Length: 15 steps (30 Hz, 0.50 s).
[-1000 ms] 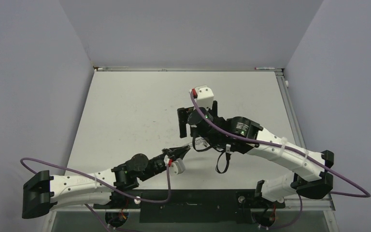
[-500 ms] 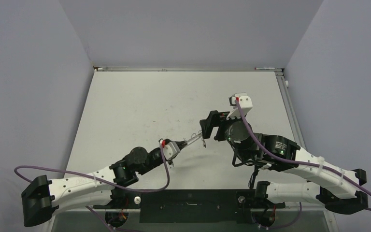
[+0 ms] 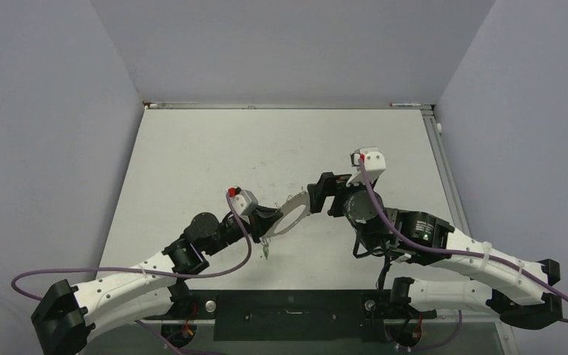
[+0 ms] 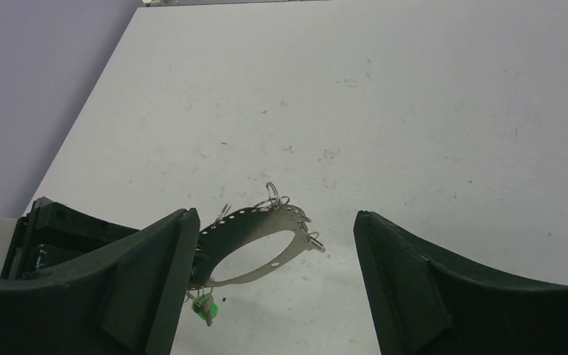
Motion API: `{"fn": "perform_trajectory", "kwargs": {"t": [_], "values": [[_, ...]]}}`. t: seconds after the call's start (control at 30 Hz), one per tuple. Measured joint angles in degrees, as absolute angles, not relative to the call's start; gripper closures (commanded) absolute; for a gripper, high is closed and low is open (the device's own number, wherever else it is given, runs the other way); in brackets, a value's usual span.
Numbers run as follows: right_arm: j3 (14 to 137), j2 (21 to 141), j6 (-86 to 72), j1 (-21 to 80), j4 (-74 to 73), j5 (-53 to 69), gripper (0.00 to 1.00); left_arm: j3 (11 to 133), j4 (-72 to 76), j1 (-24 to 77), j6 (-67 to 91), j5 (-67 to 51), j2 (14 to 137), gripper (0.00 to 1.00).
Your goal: Put the keys on the keyring
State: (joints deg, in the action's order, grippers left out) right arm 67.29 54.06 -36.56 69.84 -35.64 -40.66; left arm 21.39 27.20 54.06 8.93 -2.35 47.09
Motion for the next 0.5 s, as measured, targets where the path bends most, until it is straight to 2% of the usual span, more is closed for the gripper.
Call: {"fn": "perform_trajectory", "kwargs": {"t": [0.27,0.5], "values": [[67.24,56.12,-36.07,70.02,-34.61,-40.51,0.21,24.47,25.47,48.99,23.46,-9.78,47.66,1.0],[67.4,56.9,-36.82,71.75,-32.67,-36.16,0.23,24.53,25.06,48.45,28.75,-11.27,45.65,1.0]]}}
